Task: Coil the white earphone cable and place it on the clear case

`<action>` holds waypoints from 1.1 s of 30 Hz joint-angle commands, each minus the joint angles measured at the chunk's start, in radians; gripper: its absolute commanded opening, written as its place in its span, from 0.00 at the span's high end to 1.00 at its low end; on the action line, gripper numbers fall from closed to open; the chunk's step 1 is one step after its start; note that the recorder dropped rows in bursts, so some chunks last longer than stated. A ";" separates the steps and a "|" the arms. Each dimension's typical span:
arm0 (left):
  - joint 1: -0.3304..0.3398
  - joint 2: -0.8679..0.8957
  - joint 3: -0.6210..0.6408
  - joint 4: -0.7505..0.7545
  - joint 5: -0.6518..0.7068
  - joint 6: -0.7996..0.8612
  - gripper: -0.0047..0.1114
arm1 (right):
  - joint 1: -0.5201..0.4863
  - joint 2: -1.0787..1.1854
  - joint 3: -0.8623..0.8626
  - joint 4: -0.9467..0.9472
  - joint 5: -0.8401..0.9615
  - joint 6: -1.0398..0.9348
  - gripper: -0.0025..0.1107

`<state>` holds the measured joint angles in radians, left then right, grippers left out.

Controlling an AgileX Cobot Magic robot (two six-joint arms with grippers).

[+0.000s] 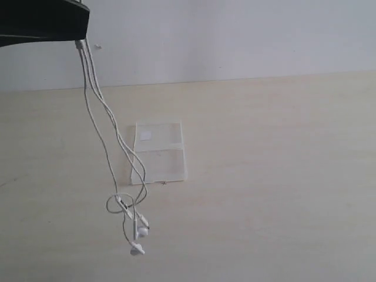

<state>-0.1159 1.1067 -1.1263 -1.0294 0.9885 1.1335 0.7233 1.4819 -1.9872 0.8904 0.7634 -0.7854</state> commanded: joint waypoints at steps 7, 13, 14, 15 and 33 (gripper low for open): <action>-0.006 0.040 0.016 -0.111 0.007 0.065 0.23 | -0.002 0.001 -0.007 0.020 -0.010 -0.007 0.98; -0.006 0.064 0.016 -0.111 0.000 0.079 0.41 | -0.002 0.001 -0.007 0.024 -0.003 -0.008 0.98; -0.006 0.069 0.016 -0.116 0.000 0.084 0.44 | -0.002 0.001 -0.007 0.024 -0.003 -0.008 0.98; -0.006 0.073 0.016 -0.118 0.000 0.089 0.46 | -0.002 0.001 -0.007 0.024 -0.003 -0.008 0.98; -0.006 0.088 0.016 -0.015 0.000 0.089 0.96 | -0.002 -0.011 -0.007 0.028 -0.001 -0.025 0.98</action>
<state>-0.1159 1.1911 -1.1137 -1.0743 0.9880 1.2193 0.7233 1.4819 -1.9872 0.9067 0.7651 -0.8005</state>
